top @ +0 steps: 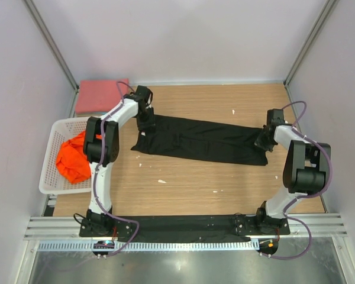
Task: Fold and stack the t-shirts
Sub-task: Fold the tshirt
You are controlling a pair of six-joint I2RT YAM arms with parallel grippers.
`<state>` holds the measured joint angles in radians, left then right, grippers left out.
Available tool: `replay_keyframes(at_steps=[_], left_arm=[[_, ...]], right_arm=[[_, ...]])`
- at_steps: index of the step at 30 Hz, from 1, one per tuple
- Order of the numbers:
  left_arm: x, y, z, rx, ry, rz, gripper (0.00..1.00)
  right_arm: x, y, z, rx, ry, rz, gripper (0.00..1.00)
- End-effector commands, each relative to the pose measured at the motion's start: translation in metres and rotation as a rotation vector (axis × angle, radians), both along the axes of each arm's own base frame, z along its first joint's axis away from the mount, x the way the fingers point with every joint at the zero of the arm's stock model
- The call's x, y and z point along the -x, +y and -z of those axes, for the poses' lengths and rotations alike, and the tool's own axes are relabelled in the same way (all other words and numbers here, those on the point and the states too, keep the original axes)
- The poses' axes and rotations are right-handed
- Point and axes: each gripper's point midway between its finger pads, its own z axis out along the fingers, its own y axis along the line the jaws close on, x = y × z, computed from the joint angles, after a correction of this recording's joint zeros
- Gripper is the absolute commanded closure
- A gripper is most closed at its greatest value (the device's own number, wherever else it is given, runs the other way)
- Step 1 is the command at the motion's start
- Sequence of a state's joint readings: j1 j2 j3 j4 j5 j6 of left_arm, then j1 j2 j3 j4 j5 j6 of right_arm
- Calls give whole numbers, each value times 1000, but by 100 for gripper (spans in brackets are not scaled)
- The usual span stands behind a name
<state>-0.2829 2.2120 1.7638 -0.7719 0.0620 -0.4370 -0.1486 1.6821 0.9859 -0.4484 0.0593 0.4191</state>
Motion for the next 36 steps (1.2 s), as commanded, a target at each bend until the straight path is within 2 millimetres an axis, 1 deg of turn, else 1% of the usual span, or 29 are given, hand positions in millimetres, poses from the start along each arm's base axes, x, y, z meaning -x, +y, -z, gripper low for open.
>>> replay_keyframes(at_steps=[1, 5, 7, 10, 11, 14, 15, 16, 18, 20, 22, 23, 25, 26, 27, 29, 32, 33, 34, 35, 36], left_arm=[[-8, 3, 0, -32, -7, 0, 61], [-8, 3, -1, -32, -9, 1, 61], [-8, 1, -5, -21, -14, 5, 61], [-11, -4, -22, 12, -44, 17, 61], [-12, -5, -33, 22, -67, 18, 61], [-17, -6, -57, 36, -115, 13, 61], [-19, -6, -69, 39, -145, 11, 60], [-21, -6, -78, 43, -163, 9, 60], [-22, -8, -91, 56, -189, 10, 60], [-22, -13, -97, 82, -197, 14, 60], [-19, -17, -97, 103, -189, 19, 60], [-19, -18, -95, 107, -187, 16, 60], [-15, -18, -88, 111, -166, 15, 60], [-15, -19, -86, 118, -165, 14, 60], [-11, -19, -78, 115, -145, 12, 60], [-10, -18, -71, 112, -138, 7, 60], [-6, -17, -51, 101, -99, -1, 60], [-5, -17, -46, 98, -87, -3, 60], [-4, -16, -40, 94, -72, -3, 60], [-2, -15, -29, 80, -46, -7, 60], [-2, -11, -23, 60, -38, -15, 60]], right_arm=[[-7, -15, -20, 81, -86, 53, 99], [-8, -15, -27, 77, -108, 64, 99], [-12, -12, -38, 61, -133, 64, 98], [-20, -8, -56, 35, -179, 66, 88], [-22, -6, -59, 23, -187, 64, 85], [-32, -4, -64, 9, -204, 52, 84], [-37, -2, -66, -3, -213, 40, 83], [-39, -1, -61, -9, -198, 35, 78], [-41, 0, -58, -21, -178, 39, 72], [-44, 0, -53, -24, -174, 44, 65], [-47, -1, -49, -21, -165, 50, 62], [-46, -2, -41, -20, -140, 50, 62], [-50, -3, -38, -17, -136, 46, 61], [-50, -3, -31, -20, -121, 45, 61], [-52, -2, -30, -23, -121, 41, 62], [-51, -1, -26, -26, -111, 35, 65], [-46, -3, -21, -13, -101, 33, 73], [-44, -4, -20, -8, -98, 33, 84], [-43, -6, -21, 4, -98, 36, 92], [-41, -10, -21, 26, -92, 46, 99], [-40, -13, -24, 44, -97, 46, 99]])
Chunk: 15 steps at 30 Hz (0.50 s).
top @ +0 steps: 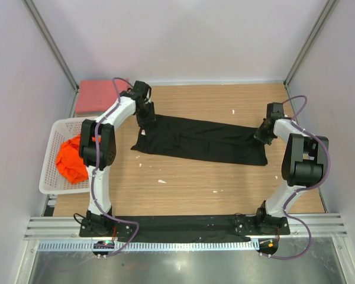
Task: Fold and stack the t-shirts
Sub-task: Fold the tshirt
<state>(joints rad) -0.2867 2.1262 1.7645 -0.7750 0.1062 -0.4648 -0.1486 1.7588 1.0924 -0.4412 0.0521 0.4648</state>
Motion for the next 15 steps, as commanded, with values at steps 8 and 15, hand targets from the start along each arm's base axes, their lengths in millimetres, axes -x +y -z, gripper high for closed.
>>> replay_keyframes(at_steps=[8, 15], left_arm=[[7, 22, 60, -131, 121, -27, 61], [8, 25, 67, -141, 128, -28, 61]], right_arm=[[-4, -21, -26, 131, -76, 8, 99], [13, -21, -15, 142, -79, 17, 93]])
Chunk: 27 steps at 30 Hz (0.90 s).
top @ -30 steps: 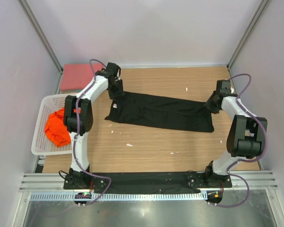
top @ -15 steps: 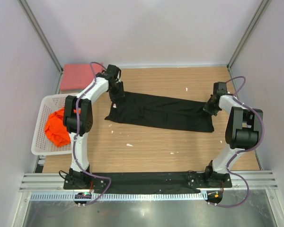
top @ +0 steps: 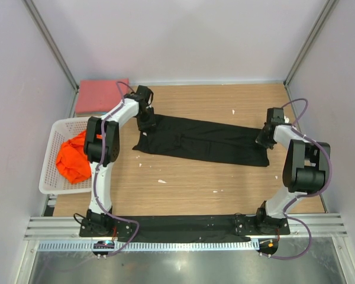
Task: Fold and stack the t-shirts
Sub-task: Fold the tshirt
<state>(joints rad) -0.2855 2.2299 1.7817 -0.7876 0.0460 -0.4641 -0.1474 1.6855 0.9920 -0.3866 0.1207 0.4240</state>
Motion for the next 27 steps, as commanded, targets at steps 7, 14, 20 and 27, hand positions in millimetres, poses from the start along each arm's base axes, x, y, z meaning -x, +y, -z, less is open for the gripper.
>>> replay_keyframes(at_steps=[7, 14, 20, 27], left_arm=[[-7, -6, -4, 35, -16, 47, 60], [-12, -20, -33, 113, -59, 82, 60], [-12, -24, -63, 131, -113, 92, 58], [-4, -31, -77, 143, -131, 95, 58]], right_arm=[[3, -16, -28, 89, -50, 42, 75], [7, -11, -66, 62, -97, 59, 67], [-13, 4, -79, -21, -158, 18, 76], [-20, 19, -41, -100, -165, -8, 84]])
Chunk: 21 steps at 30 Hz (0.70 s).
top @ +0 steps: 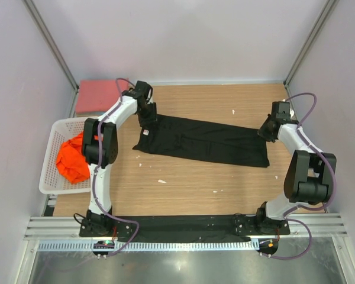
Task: Fold and stack the t-shirts
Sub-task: Fold the tshirt
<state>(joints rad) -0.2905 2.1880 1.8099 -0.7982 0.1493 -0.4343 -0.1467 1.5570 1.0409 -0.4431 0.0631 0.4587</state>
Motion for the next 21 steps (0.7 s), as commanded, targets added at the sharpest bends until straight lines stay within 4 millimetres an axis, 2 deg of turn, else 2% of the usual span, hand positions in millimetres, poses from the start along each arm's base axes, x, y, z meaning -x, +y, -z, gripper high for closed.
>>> replay_keyframes(at_steps=[1, 3, 8, 11, 12, 15, 16, 17, 19, 21], left_arm=[[-2, -10, -46, 48, -92, 18, 58], [3, -7, -42, 36, -81, 9, 58], [5, 0, -42, 10, -100, -18, 58], [7, 1, -53, 15, -121, -26, 59], [8, 1, -66, 23, -149, -29, 59], [14, -5, -80, 58, -181, -39, 58], [13, -12, -83, 82, -202, -30, 58], [22, -22, -76, 102, -180, -14, 58], [27, -31, -73, 134, -175, -5, 58], [36, -38, -60, 157, -137, -18, 60]], right_arm=[[-6, 9, 22, -51, -29, -8, 84], [-1, 7, 35, -40, -11, 4, 86], [9, -6, 53, 16, 41, 38, 88], [12, -4, 55, 5, 33, 37, 88], [15, -4, 56, 3, 37, 42, 88], [19, -8, 49, 21, 38, 73, 85], [18, -9, 40, 21, 21, 81, 83], [19, -8, 35, 19, 19, 87, 77], [18, -5, 22, 5, -18, 88, 71], [16, -6, -4, 11, -76, 93, 64]])
